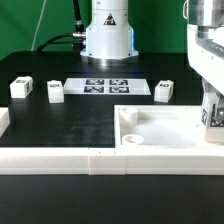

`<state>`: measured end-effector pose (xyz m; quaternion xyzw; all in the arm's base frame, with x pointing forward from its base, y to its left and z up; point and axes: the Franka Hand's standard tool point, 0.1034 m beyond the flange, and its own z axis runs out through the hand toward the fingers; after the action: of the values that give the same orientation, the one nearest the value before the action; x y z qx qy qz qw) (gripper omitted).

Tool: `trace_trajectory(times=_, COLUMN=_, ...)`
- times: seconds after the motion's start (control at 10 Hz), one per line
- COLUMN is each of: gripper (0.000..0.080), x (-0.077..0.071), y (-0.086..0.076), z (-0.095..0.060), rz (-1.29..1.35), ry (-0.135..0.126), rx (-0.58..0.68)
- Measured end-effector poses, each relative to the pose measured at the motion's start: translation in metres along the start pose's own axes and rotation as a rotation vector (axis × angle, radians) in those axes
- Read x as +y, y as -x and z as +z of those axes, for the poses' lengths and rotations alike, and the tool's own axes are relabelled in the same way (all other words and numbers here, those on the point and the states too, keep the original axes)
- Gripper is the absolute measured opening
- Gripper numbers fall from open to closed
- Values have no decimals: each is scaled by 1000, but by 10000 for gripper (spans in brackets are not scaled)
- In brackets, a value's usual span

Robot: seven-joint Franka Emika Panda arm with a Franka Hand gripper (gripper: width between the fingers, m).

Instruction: Assemble one leg

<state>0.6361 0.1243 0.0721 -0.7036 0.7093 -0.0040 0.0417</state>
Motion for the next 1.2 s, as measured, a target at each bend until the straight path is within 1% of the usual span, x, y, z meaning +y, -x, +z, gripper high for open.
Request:
trace_trajectory(times=0.1, gripper=290, x=0, y=0, z=0, rz=-20, ry=0, rx=0)
trace_trajectory(times=0.2, gripper=473, x=0, y=-1, z=0, rz=-62, ry=0, rx=0)
trace_trajectory(times=0.3, gripper=473, x=-1, y=-3, z=0, rz=-94, ry=0, rx=1)
trace_trajectory(times=0.4, gripper=616, x=-1, y=-5, z=0, rz=-170, ry=0, rx=3)
trace_trajectory(times=0.5, gripper=616, x=-1, y=-5, z=1, rz=-269, ry=0, rx=4)
trace_trajectory(times=0.6, gripper=644, x=-1, y=-6, z=1, rz=-380, ry=0, rx=6)
trace_trajectory(times=0.7, gripper=644, x=-1, y=-6, z=1, rz=-496, ry=1, rx=7)
trace_trajectory(times=0.9, gripper=649, x=-1, y=-3, z=0, rz=-633, ry=1, rx=6)
trace_trajectory(times=1.2, gripper=649, x=-1, y=0, z=0, rz=-927, ry=10, rx=26)
